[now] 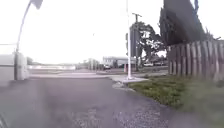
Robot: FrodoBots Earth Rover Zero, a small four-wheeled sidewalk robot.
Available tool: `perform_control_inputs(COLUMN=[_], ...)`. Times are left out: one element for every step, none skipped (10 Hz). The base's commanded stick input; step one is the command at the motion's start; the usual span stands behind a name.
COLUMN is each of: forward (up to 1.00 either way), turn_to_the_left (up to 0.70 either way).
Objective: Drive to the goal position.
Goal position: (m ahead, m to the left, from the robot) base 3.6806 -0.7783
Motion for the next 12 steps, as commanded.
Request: perform_control_inputs(forward=[0.70,0.70,0.70,0.70,0.70,0.70,0.70,0.70,0.70,0.70,0.67,0.56], turn_to_the_left=[0.14,0.14,0.14,0.14,0.14,0.14,0.14,0.14,0.14,0.14,0.16,0.21])
